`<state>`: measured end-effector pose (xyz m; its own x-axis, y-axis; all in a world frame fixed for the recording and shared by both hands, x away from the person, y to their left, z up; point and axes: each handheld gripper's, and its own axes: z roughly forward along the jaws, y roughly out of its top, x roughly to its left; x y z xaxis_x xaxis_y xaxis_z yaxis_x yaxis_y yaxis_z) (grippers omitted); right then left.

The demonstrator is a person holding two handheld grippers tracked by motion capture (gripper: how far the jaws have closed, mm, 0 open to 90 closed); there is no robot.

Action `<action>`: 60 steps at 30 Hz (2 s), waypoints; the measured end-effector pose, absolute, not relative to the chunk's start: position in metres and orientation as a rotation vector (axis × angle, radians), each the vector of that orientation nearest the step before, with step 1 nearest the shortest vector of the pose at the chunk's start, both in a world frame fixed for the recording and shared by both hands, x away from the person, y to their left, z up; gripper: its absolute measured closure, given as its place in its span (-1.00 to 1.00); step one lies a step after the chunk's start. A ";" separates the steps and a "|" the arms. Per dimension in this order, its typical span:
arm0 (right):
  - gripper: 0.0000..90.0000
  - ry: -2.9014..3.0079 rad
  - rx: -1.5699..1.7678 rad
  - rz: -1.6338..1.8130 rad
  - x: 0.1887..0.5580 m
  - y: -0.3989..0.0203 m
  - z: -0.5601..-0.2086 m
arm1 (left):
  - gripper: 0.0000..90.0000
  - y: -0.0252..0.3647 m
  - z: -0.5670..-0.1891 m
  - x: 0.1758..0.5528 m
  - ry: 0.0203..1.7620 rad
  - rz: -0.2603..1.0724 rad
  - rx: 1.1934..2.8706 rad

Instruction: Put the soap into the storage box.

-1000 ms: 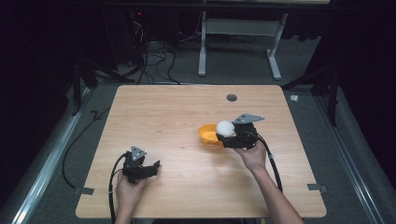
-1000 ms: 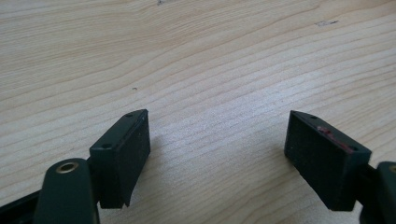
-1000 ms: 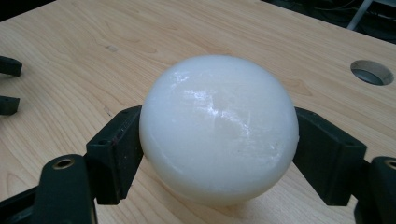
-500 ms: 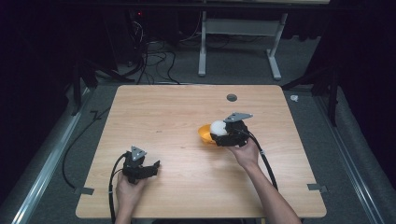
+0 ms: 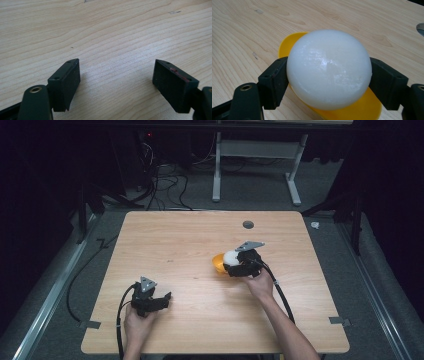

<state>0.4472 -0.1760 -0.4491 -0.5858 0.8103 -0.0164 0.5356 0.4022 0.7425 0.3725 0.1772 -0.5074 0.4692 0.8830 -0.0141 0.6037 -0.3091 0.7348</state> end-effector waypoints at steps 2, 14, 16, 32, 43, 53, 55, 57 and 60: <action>-0.48 2.289 1.161 1.005 0.448 -0.175 -0.450 | -0.49 0.177 -0.507 0.373 1.230 0.522 2.033; -0.49 2.273 1.218 0.996 0.453 -0.172 -0.455 | -0.50 0.177 -0.508 0.372 1.230 0.523 2.031; -0.49 2.276 1.228 0.994 0.454 -0.172 -0.456 | -0.50 0.177 -0.508 0.372 1.230 0.523 2.031; -0.44 2.227 1.211 1.090 0.448 -0.179 -0.447 | -0.51 0.177 -0.508 0.372 1.229 0.521 2.032; -0.41 2.186 1.219 1.134 0.440 -0.189 -0.439 | -0.51 0.177 -0.508 0.372 1.229 0.522 2.032; -0.37 2.151 1.218 1.171 0.432 -0.205 -0.432 | -0.51 0.177 -0.507 0.372 1.230 0.521 2.034; -0.37 2.143 1.221 1.175 0.431 -0.208 -0.431 | -0.51 0.177 -0.507 0.372 1.230 0.522 2.034; -0.37 2.140 1.225 1.177 0.431 -0.209 -0.430 | -0.51 0.177 -0.507 0.372 1.230 0.522 2.033; -0.37 2.130 1.230 1.179 0.429 -0.212 -0.428 | -0.51 0.177 -0.507 0.372 1.230 0.522 2.034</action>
<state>0.4288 -0.2125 -0.4283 -0.5261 0.8484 0.0590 0.5005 0.2528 0.8280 0.3723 0.1771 -0.5075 0.4696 0.8828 -0.0137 0.6038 -0.3098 0.7345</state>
